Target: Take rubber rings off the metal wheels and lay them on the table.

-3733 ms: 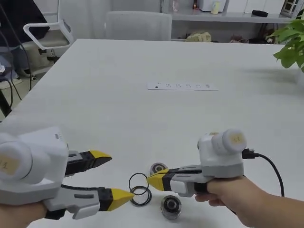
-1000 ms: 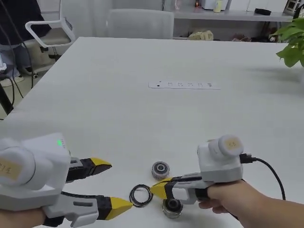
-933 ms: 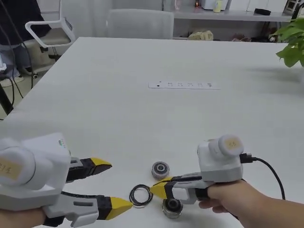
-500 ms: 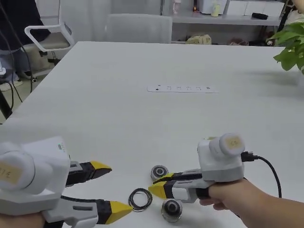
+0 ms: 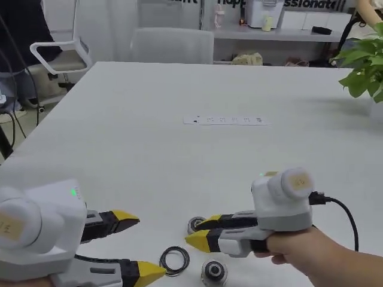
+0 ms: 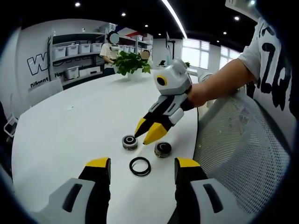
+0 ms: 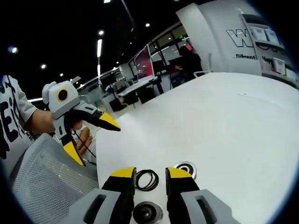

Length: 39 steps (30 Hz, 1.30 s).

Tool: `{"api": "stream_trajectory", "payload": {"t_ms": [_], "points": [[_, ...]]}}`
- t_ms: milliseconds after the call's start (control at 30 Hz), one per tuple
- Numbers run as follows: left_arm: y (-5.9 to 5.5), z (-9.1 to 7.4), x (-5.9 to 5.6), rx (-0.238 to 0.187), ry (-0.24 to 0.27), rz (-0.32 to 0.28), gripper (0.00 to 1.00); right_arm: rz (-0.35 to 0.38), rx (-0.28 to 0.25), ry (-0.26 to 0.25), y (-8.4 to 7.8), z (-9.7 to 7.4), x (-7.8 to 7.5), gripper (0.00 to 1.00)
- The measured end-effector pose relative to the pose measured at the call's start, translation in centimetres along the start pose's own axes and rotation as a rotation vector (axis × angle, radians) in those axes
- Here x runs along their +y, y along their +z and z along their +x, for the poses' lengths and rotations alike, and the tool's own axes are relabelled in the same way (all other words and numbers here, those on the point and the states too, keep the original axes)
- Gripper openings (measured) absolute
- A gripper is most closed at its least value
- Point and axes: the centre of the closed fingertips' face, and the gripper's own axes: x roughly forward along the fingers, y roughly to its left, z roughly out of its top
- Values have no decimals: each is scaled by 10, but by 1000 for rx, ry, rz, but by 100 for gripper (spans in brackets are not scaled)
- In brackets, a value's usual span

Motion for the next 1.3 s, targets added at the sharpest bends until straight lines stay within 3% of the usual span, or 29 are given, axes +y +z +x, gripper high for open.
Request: {"api": "stream_trajectory", "payload": {"t_ms": [267,733,1300], "points": [[4,-2,0,-14,5,1,54,-51,-31,-20,14,-14,4,29],[10,-7,0,-34,14,-1,54,-150,-32,-60,21,-40,7,40],[17,-10,-7,-46,17,3,54,-244,0,-103,12,-69,12,52]]}}
